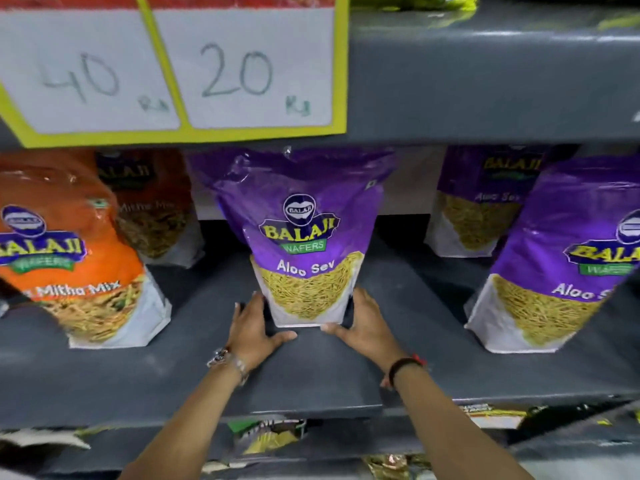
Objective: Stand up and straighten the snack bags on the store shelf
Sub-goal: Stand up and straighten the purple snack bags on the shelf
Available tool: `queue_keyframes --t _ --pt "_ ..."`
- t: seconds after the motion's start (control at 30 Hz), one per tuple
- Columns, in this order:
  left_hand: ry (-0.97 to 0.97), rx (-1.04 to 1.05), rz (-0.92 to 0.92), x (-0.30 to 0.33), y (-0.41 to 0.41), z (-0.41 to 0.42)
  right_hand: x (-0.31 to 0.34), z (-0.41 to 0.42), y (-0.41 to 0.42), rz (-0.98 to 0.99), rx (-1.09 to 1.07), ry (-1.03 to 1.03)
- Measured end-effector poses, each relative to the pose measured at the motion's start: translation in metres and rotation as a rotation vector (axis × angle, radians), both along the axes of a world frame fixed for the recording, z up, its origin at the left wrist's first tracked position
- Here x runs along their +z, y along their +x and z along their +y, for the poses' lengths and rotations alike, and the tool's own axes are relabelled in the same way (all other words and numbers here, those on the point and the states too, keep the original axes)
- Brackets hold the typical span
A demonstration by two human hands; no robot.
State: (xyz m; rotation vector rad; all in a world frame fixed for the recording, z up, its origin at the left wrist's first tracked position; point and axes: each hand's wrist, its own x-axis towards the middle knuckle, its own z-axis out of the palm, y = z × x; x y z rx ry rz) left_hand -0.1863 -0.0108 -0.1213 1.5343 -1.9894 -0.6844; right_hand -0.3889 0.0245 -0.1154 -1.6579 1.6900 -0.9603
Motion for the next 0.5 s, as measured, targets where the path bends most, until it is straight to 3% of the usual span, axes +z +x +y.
queue_keyframes --t 0.5 --pt "0.071 0.064 0.029 -0.002 -0.014 0.050 0.001 0.052 -0.016 -0.063 -0.054 0.027"
